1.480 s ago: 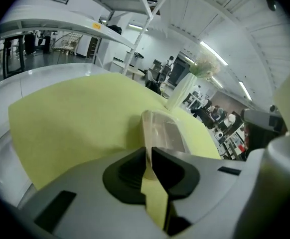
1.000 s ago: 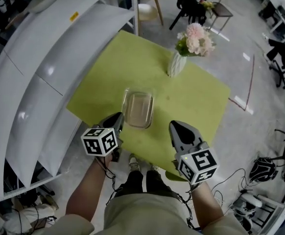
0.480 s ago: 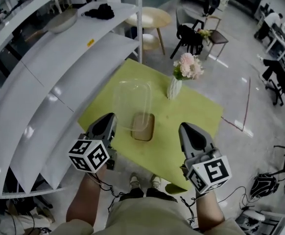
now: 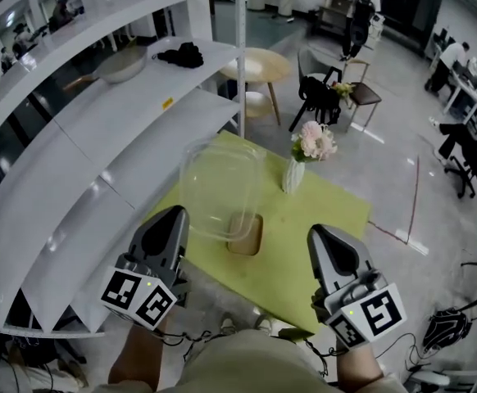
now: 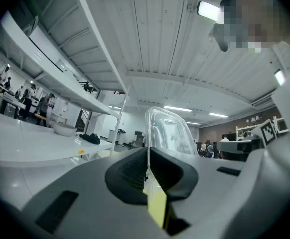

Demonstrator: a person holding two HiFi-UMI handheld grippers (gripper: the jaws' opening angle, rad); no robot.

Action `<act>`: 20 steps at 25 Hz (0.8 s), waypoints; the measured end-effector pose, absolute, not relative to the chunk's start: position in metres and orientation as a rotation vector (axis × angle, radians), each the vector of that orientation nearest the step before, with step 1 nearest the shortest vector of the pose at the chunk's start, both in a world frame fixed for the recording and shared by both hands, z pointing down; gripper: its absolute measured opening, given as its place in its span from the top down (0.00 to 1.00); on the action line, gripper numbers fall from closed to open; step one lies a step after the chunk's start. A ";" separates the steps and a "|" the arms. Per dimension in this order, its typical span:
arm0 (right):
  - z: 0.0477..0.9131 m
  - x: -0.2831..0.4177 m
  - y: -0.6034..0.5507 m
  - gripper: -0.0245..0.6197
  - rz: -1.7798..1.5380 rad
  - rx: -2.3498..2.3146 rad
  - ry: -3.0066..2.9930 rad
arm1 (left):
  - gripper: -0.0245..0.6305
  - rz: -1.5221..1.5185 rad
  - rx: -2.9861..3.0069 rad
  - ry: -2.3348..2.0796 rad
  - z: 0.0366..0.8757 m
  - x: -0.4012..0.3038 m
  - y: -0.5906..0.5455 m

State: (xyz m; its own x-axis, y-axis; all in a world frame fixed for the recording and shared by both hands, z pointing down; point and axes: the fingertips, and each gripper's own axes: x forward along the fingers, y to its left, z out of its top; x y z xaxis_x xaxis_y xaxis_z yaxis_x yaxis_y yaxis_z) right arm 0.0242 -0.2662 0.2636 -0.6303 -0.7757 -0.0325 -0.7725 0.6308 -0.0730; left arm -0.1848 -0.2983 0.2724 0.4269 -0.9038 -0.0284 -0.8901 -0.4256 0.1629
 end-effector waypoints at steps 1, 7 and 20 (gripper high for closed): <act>0.259 0.024 -0.263 0.95 -0.063 -1.315 2.779 | 0.93 -0.169 2.563 -1.621 0.268 -0.184 -0.293; 0.256 0.027 -0.252 0.95 -0.076 -1.326 2.790 | 0.93 -0.132 2.596 -1.633 0.269 -0.179 -0.272; 0.283 0.016 -0.259 0.95 -0.125 -1.309 2.878 | 0.93 -0.081 2.527 -1.641 0.299 -0.185 -0.267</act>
State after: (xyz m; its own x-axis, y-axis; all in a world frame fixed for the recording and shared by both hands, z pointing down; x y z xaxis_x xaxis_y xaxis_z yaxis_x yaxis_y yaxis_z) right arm 0.0158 -0.2590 0.2832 -0.6573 -0.7518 0.0532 -0.7536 0.6544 -0.0625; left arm -0.1853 -0.2670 0.2990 0.4084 -0.9125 0.0247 -0.9057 -0.4016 0.1357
